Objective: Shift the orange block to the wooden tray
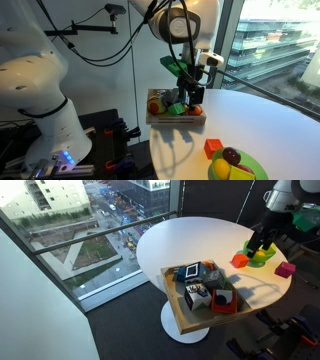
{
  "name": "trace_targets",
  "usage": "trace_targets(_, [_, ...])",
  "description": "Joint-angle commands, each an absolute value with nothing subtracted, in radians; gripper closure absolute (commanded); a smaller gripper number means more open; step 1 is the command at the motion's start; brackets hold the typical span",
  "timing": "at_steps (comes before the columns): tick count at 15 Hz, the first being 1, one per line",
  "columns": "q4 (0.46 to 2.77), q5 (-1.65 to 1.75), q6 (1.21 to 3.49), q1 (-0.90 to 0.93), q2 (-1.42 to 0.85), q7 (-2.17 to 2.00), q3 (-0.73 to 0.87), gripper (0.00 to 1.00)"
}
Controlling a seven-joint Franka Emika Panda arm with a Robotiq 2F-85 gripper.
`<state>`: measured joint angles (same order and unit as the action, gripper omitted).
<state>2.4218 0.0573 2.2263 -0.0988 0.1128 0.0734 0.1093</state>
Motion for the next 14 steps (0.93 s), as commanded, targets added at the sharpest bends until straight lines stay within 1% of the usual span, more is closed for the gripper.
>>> trace_targets(1, [2.395, 0.047, 2.224, -0.106, 0.072, 0.086, 0.117, 0.00])
trace_targets(14, [2.331, -0.014, 2.368, -0.132, -0.092, 0.110, 0.141, 0.00])
